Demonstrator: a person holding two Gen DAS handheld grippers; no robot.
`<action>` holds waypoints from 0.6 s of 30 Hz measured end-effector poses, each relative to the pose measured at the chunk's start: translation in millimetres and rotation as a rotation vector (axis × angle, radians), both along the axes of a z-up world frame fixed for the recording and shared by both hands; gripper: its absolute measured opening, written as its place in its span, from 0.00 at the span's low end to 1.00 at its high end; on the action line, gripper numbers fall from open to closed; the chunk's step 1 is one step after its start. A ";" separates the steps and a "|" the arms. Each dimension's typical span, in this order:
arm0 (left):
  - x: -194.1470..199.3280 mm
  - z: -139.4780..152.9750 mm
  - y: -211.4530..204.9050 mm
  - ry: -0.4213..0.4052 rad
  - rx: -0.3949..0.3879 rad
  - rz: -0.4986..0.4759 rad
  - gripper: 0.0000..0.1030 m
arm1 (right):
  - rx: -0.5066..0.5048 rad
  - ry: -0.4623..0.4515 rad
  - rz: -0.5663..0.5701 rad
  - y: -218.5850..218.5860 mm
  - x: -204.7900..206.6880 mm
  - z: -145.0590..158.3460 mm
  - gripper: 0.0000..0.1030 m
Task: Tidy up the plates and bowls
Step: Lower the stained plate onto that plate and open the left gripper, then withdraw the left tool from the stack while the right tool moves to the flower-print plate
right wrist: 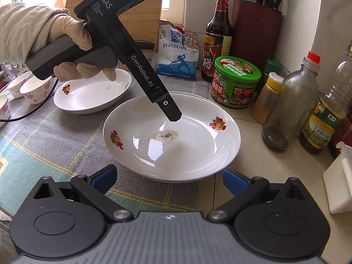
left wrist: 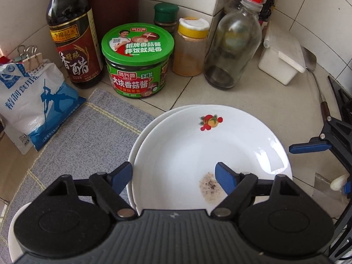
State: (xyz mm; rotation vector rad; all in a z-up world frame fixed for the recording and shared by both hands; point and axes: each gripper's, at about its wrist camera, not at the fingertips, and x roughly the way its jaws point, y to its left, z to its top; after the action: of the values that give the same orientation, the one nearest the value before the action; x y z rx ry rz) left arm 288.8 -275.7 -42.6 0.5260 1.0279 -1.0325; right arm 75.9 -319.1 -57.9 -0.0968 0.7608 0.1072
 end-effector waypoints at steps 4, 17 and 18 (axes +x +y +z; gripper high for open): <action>-1.7 6.7 6.8 -0.028 -0.017 0.032 0.80 | -0.007 -0.006 0.002 2.2 -3.4 2.7 1.00; -72.1 61.4 90.9 -0.216 -0.153 0.352 0.88 | -0.005 -0.075 0.064 -2.2 6.9 18.2 1.00; -81.0 62.0 99.9 -0.233 -0.153 0.391 0.89 | -0.006 -0.077 0.073 -1.2 9.1 18.5 1.00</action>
State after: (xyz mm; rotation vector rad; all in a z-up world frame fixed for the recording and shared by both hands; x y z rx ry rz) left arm 207.8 -175.8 19.5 0.2950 0.7964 -0.6773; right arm 85.0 -320.3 -39.4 -0.1339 0.6809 0.1698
